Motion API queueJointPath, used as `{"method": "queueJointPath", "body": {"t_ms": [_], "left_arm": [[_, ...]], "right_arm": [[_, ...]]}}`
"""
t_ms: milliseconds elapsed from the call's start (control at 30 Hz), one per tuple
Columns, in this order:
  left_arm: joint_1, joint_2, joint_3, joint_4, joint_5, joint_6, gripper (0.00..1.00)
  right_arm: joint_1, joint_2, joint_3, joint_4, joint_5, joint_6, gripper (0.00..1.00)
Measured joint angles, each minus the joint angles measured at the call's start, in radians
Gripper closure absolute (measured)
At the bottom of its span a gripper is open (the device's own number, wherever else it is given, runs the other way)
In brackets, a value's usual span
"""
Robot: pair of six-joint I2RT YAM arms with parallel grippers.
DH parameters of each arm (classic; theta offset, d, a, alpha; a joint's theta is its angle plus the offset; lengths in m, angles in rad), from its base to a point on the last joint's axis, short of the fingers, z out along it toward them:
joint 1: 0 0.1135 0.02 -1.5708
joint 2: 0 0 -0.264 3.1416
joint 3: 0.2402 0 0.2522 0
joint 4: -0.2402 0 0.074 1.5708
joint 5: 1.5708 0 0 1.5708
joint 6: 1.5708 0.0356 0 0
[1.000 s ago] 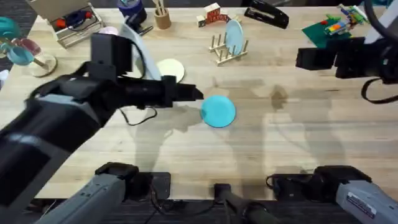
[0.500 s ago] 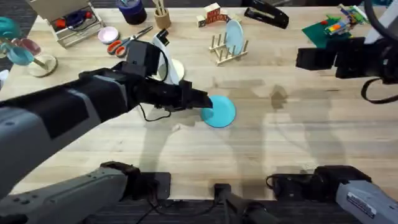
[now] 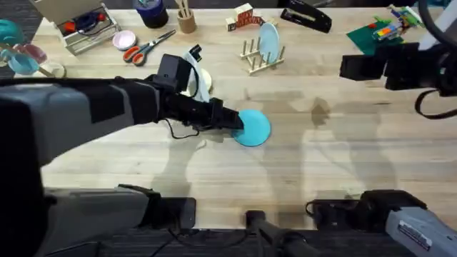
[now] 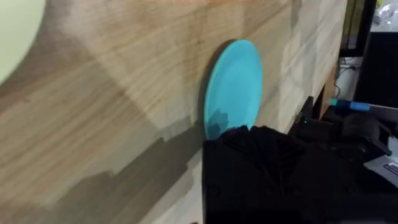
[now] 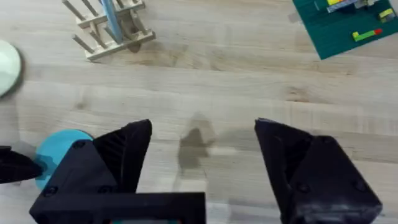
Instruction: Pick up the plates from the table one by one and place each into a slot on the dish rack.
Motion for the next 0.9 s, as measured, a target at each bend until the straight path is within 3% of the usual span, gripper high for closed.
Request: {"method": "queueJointPath", "body": {"t_ms": [233, 500, 900], "left_arm": [[0.000, 0.092, 0.000, 0.073, 0.036, 0.009, 0.958], [0.023, 0.176, 0.000, 0.103, 0.137, 0.031, 0.958], [0.023, 0.179, 0.000, 0.104, 0.146, 0.041, 0.958]], "right_arm": [[0.000, 0.000, 0.000, 0.000, 0.000, 0.000, 0.005], [0.000, 0.000, 0.000, 0.000, 0.000, 0.000, 0.005], [0.000, 0.000, 0.000, -0.032, -0.026, 0.000, 0.005]]}}
